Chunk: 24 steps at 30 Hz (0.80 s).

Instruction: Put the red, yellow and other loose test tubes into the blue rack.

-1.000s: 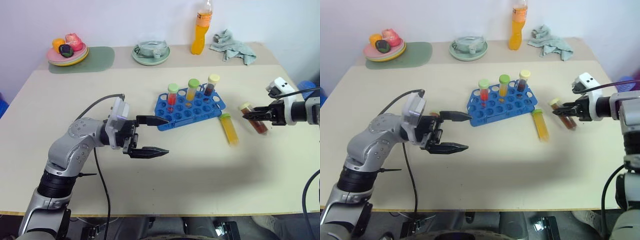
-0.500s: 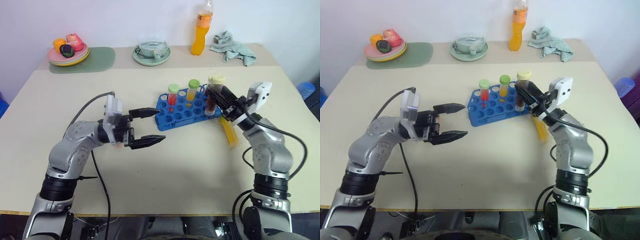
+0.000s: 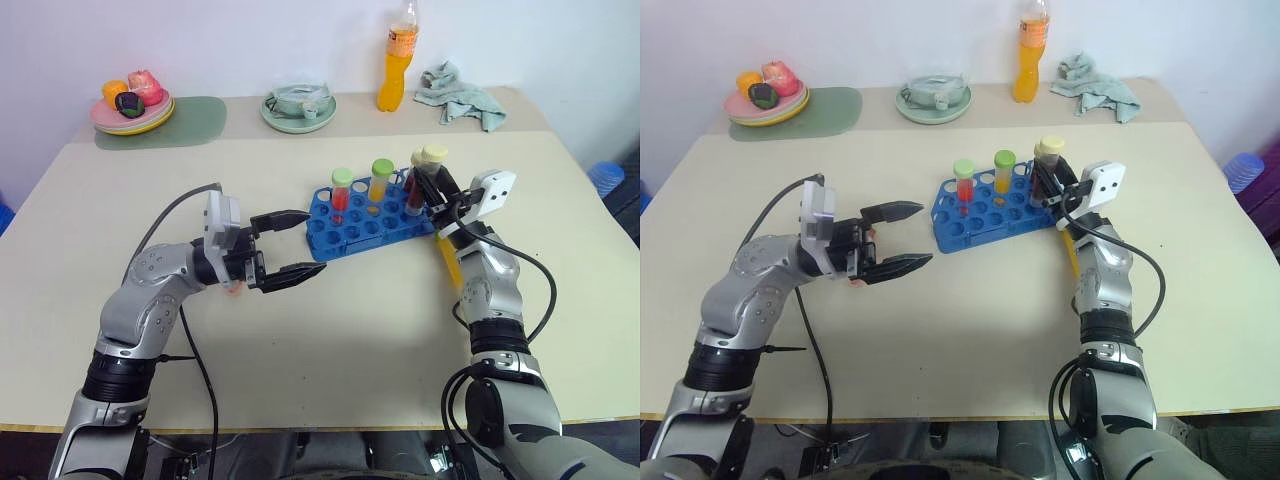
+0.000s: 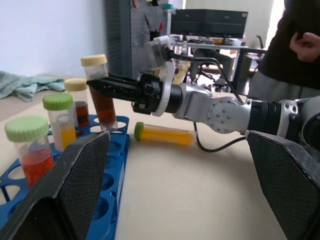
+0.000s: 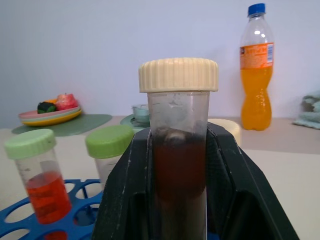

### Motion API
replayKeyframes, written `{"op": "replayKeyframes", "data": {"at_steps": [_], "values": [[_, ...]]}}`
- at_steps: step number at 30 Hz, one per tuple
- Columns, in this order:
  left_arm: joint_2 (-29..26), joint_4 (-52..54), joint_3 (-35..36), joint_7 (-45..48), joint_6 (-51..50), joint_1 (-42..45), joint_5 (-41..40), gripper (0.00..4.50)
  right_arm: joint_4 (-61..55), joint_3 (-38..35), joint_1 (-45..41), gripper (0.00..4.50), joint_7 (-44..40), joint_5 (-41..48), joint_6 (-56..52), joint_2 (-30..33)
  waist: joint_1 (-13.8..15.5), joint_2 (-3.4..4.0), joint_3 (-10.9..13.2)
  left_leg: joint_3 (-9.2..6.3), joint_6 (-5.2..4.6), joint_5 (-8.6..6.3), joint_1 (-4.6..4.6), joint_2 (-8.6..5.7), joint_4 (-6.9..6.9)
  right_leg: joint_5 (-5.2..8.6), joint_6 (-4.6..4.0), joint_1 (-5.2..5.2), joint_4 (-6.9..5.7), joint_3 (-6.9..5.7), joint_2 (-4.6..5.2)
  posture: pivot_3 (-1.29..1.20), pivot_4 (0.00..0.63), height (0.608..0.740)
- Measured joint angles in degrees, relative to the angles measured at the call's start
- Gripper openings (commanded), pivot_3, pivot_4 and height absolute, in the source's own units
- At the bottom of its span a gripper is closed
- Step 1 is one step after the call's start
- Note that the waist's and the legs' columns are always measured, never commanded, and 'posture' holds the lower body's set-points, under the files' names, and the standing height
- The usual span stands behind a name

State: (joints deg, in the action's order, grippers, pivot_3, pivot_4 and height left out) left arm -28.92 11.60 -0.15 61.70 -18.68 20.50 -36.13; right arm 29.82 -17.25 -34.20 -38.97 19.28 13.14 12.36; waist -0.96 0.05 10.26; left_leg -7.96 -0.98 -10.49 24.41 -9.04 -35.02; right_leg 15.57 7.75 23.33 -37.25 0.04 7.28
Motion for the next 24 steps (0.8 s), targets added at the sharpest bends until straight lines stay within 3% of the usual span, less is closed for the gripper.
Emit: {"op": "replayKeyframes", "data": {"at_steps": [24], "values": [[-0.22,0.68,0.93,-0.61,0.42,-0.61,0.46,4.5,-2.48,-0.14,3.81,0.75,-0.36,4.15,0.12,2.66,0.07,0.0,0.0,-0.01,-0.23,-0.14,0.0,0.0,0.01,0.0,0.0,0.01,0.01,0.03,-0.01,0.0,0.15,0.739]]}}
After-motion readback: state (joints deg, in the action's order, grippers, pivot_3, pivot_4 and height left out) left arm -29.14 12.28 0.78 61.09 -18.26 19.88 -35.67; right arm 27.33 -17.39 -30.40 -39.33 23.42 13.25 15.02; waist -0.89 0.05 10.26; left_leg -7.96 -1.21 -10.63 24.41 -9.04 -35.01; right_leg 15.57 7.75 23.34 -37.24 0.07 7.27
